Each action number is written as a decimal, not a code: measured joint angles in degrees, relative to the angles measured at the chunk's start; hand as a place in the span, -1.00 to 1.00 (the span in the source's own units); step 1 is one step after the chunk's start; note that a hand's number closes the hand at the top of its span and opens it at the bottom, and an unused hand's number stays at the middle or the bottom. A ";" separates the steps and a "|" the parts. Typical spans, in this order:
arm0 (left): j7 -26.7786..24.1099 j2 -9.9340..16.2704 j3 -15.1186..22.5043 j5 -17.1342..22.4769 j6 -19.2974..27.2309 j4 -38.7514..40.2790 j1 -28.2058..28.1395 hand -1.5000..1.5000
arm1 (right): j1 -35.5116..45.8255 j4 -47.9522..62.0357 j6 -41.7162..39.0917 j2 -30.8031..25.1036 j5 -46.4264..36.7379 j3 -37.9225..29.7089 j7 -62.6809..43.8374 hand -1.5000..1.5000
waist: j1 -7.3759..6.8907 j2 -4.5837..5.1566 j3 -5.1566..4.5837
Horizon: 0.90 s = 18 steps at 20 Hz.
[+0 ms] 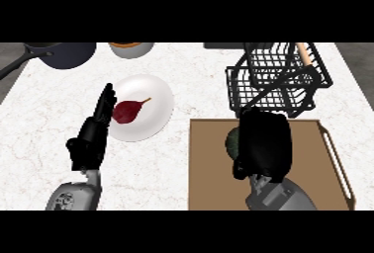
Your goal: Pick the squash from the tray and place it in the tiered basket
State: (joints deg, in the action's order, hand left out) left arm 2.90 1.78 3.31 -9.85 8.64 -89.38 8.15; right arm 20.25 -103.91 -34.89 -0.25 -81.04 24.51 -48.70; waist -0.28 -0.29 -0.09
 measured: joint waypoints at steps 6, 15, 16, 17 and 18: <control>0.55 -0.46 0.50 -0.48 0.87 0.26 0.85 0.00 | 10.88 -8.99 -7.52 -0.32 5.46 -3.75 -3.68 1.00 | 0.09 -0.02 0.00; 0.61 -0.92 1.19 -0.58 0.68 -0.39 0.01 0.00 | 25.41 -7.83 -10.44 -0.29 14.64 -17.05 -6.94 1.00 | -0.39 0.07 0.02; 0.41 -1.08 1.48 -0.78 0.73 -0.32 -0.05 0.00 | 26.85 -7.14 -9.66 -0.27 16.20 -18.43 -7.70 1.00 | -0.45 0.10 0.03; -0.24 -1.04 1.21 -0.46 0.58 0.13 -0.25 0.00 | 28.41 -5.61 -8.84 -0.24 17.37 -19.47 -8.38 1.00 | -0.52 0.14 0.03; -0.04 -1.00 1.01 -0.44 0.58 0.41 0.25 0.00 | 30.03 -4.04 -8.41 -0.21 17.93 -20.33 -8.61 1.00 | -0.48 0.17 0.03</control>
State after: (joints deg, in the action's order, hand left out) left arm 2.86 0.78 4.32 -10.29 9.22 -88.97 8.41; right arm 50.28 -107.94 -43.29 -0.46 -63.10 4.18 -57.31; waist -0.76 -0.12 -0.06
